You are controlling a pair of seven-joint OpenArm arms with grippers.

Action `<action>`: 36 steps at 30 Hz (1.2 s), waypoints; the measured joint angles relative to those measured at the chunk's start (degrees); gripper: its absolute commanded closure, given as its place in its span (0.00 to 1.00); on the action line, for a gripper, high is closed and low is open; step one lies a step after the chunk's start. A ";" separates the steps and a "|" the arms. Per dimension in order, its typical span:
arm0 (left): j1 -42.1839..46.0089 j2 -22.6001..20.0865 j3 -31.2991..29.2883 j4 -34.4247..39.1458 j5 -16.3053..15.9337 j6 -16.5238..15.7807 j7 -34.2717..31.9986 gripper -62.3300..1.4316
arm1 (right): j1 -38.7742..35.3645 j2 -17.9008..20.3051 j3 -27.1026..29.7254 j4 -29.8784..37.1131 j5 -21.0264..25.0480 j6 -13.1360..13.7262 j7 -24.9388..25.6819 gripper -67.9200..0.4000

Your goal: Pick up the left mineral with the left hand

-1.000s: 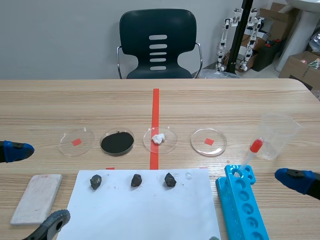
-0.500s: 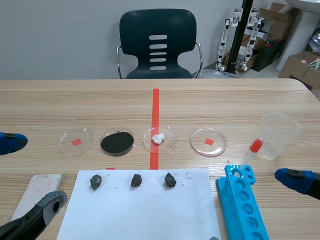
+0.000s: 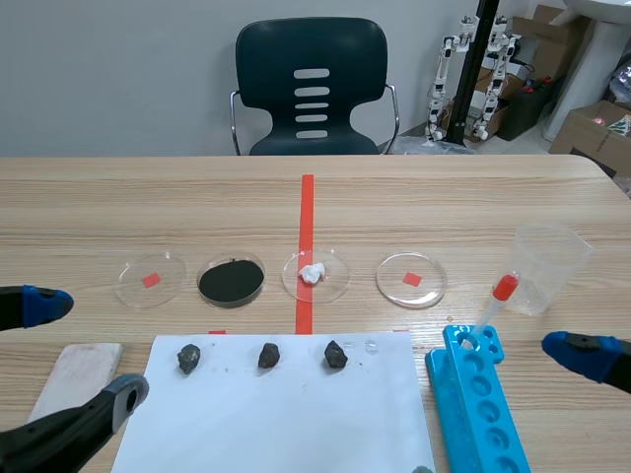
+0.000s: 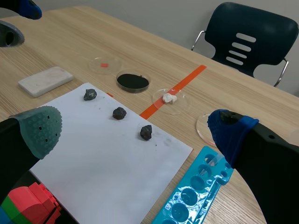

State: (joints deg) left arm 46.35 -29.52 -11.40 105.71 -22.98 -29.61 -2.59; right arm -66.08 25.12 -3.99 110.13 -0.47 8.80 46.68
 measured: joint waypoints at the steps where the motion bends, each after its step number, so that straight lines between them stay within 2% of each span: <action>1: -1.18 -0.02 0.44 0.02 -1.16 0.07 2.89 0.00 | 0.00 0.00 0.00 0.00 0.00 0.00 -0.02 0.00; 4: -3.96 -0.02 1.57 0.02 -5.25 1.51 9.90 0.00 | 0.00 0.00 0.00 0.00 0.00 0.00 -0.02 0.00; 7: -6.27 -0.04 3.80 0.02 -10.54 6.01 16.15 0.00 | 0.00 0.00 0.00 0.00 0.00 0.00 -0.02 0.00; 12: -9.81 0.44 6.25 0.02 -15.56 11.85 24.04 0.00 | 0.00 0.00 0.00 0.00 0.02 0.00 0.00 0.00; 14: -11.06 1.79 6.25 0.02 -16.79 15.43 26.53 0.00 | 0.00 -0.02 0.00 0.00 0.00 0.00 0.00 0.00; 15: -11.52 2.27 6.32 0.02 -17.25 18.23 27.26 0.00 | 0.00 0.00 0.00 0.00 0.00 0.00 0.00 0.00; 18: -13.40 2.51 7.80 0.02 -17.46 27.26 31.65 0.00 | 0.00 0.00 0.00 0.00 0.00 0.00 0.02 0.00; 22: -16.63 0.92 12.92 -0.02 -17.18 35.67 35.43 0.00 | 0.00 0.00 0.00 0.00 0.00 0.00 -0.02 0.00; 27: -22.01 -2.73 21.88 -0.04 -17.42 46.90 36.68 0.00 | 0.00 0.00 0.00 0.00 0.02 -0.02 0.02 0.00; 30: -25.22 -3.17 26.32 -0.04 -17.03 53.35 37.55 0.00 | 0.00 0.00 0.00 0.00 0.00 0.00 0.00 0.00; 33: -28.55 -3.17 30.03 -0.04 -16.26 57.42 39.30 0.00 | 0.00 0.00 0.00 0.00 0.00 0.00 0.00 0.00; 36: -32.37 -3.02 33.05 -0.04 -14.95 59.71 42.73 0.00 | 0.00 0.00 0.00 0.00 0.02 -0.02 0.00 0.00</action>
State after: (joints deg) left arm 13.98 -32.53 21.65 105.67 -37.93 30.11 40.14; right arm -66.08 25.12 -3.99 110.13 -0.45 8.78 46.68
